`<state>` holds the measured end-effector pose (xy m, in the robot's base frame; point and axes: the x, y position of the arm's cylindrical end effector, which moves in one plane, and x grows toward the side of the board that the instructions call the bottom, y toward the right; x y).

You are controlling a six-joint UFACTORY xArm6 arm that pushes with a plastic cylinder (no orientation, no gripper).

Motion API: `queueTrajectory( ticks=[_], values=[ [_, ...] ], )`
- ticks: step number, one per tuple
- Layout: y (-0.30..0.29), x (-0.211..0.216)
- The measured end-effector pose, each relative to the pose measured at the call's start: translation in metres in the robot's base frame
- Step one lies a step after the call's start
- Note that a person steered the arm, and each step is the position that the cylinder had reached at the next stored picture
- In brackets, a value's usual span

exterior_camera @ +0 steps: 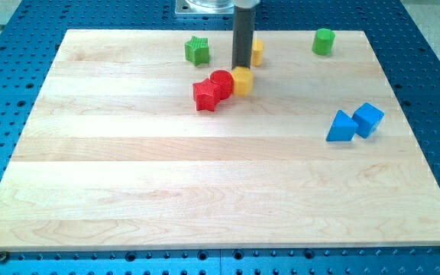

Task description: Move the yellow heart to the top left of the red blocks

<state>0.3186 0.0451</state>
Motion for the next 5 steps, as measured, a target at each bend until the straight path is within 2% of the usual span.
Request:
queueTrajectory(
  ticks=[1,2,3,4,5],
  values=[
    [0.004,-0.081],
    [-0.025,-0.088],
    [0.003,-0.108],
    [0.082,-0.101],
    [0.066,-0.036]
  ],
)
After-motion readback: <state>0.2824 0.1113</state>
